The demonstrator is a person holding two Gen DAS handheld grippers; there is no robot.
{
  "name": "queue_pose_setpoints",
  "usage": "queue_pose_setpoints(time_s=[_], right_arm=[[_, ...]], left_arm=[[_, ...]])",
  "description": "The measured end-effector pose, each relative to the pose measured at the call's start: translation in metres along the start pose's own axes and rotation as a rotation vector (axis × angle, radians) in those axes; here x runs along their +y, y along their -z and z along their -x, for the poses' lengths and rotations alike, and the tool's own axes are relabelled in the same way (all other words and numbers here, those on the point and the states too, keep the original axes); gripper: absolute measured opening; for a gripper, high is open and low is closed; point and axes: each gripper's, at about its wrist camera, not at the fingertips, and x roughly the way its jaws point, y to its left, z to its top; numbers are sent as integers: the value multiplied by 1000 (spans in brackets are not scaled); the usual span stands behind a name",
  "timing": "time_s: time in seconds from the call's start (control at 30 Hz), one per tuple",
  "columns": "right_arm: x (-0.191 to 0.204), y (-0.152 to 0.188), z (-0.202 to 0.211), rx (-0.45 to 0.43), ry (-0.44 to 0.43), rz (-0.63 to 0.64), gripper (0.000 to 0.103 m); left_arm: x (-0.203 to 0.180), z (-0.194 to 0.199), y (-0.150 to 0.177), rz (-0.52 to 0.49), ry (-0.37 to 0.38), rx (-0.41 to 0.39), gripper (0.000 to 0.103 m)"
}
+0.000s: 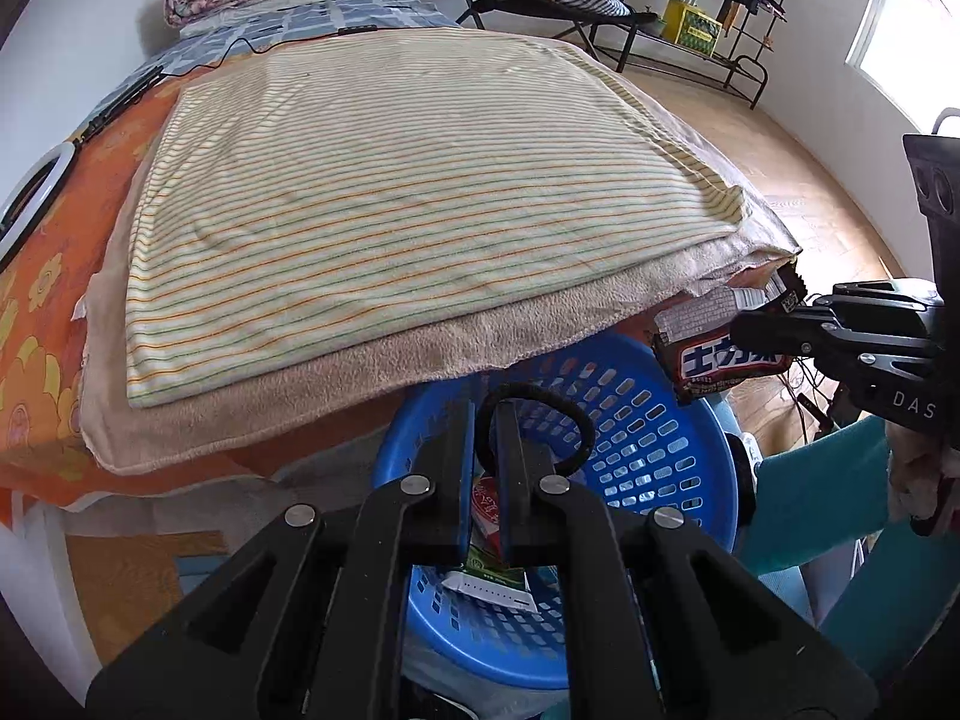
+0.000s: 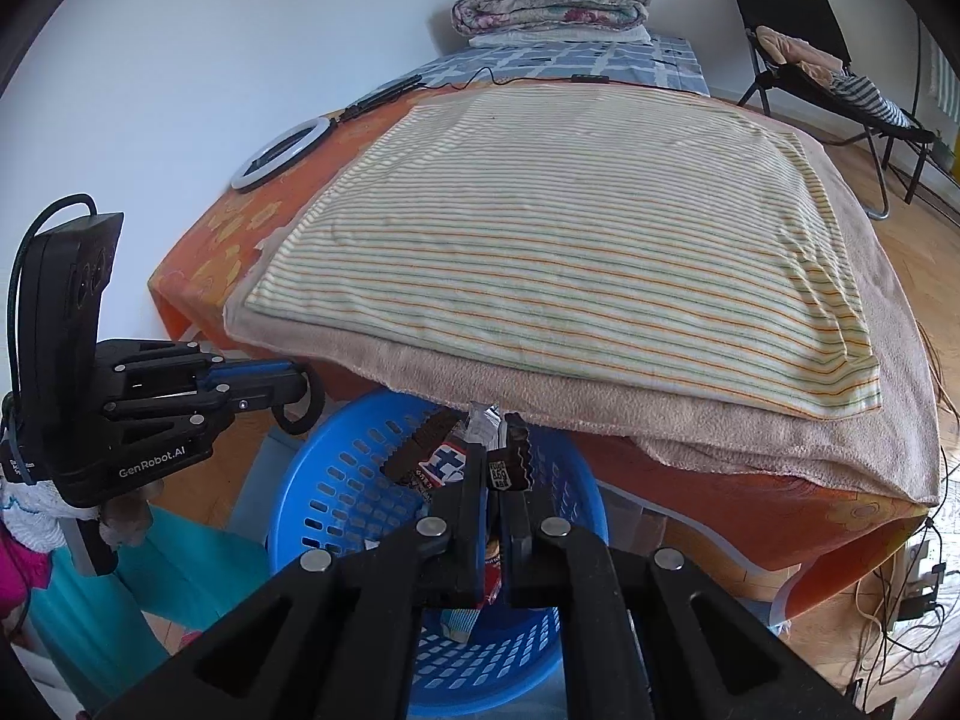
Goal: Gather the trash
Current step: 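Carry the hair tie with the left tool while the right tool carries the wrapper to the basket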
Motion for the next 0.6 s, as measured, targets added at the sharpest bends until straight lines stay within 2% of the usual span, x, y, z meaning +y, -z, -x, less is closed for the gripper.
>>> queue_pose_setpoints(time_s=[0.6], right_arm=[[-3,28,-30,96,-12,-34,3]], left_arm=[[-1,-28,22,6,9,97,4]])
